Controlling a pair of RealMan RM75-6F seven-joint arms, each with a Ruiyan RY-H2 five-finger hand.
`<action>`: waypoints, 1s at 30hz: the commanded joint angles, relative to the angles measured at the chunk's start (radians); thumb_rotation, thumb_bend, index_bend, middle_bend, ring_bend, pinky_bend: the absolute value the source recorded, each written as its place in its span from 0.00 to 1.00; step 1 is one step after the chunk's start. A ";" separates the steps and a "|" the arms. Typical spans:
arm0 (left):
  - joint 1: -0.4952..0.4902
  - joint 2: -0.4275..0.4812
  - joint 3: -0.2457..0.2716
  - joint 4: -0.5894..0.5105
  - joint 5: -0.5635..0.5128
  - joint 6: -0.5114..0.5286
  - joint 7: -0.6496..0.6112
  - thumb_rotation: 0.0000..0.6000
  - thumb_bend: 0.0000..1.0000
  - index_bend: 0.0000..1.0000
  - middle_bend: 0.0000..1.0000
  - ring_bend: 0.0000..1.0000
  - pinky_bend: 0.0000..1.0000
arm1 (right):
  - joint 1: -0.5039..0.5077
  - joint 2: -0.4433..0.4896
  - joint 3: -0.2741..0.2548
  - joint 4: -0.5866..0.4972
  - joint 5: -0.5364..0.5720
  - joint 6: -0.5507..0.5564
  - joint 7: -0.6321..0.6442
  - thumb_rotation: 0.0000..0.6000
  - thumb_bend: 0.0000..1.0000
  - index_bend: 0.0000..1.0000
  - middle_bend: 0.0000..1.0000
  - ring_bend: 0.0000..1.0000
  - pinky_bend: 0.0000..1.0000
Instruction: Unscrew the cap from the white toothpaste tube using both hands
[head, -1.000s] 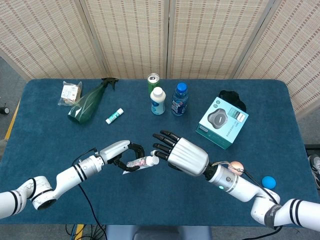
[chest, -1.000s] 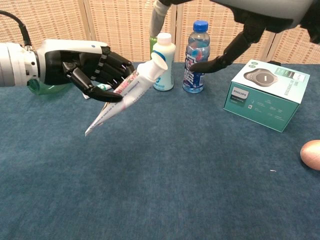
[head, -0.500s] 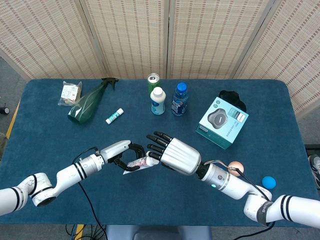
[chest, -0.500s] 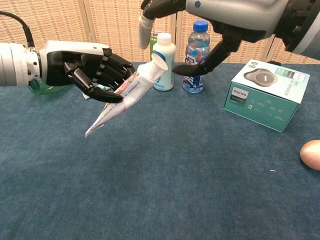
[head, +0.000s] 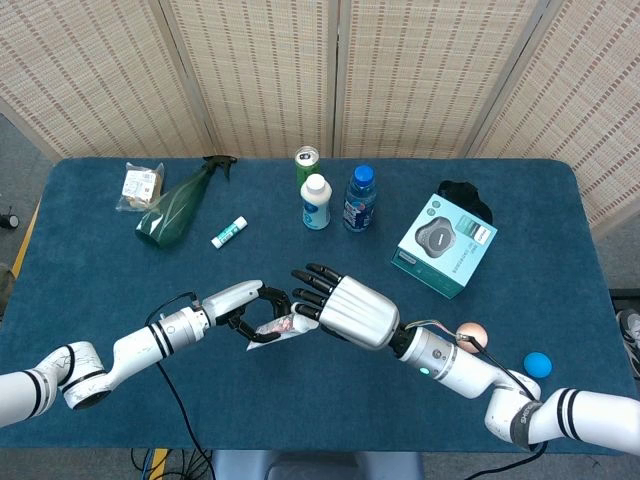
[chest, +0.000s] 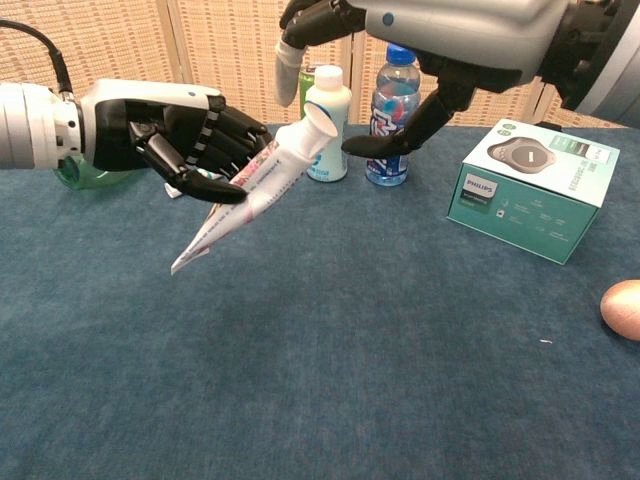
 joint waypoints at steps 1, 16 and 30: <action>-0.004 -0.002 0.003 0.001 -0.001 0.001 -0.005 1.00 0.40 0.60 0.63 0.44 0.29 | 0.004 -0.003 -0.002 0.001 0.001 0.001 -0.004 1.00 0.23 0.40 0.36 0.13 0.20; -0.022 -0.007 0.023 0.010 -0.006 0.009 -0.017 1.00 0.40 0.60 0.63 0.44 0.29 | 0.024 -0.018 -0.008 0.010 0.015 0.005 -0.007 1.00 0.23 0.48 0.37 0.13 0.20; -0.024 -0.011 0.040 0.020 -0.008 0.026 -0.035 1.00 0.41 0.60 0.63 0.44 0.29 | 0.031 -0.035 -0.006 0.026 0.031 0.023 -0.016 1.00 0.23 0.55 0.38 0.13 0.20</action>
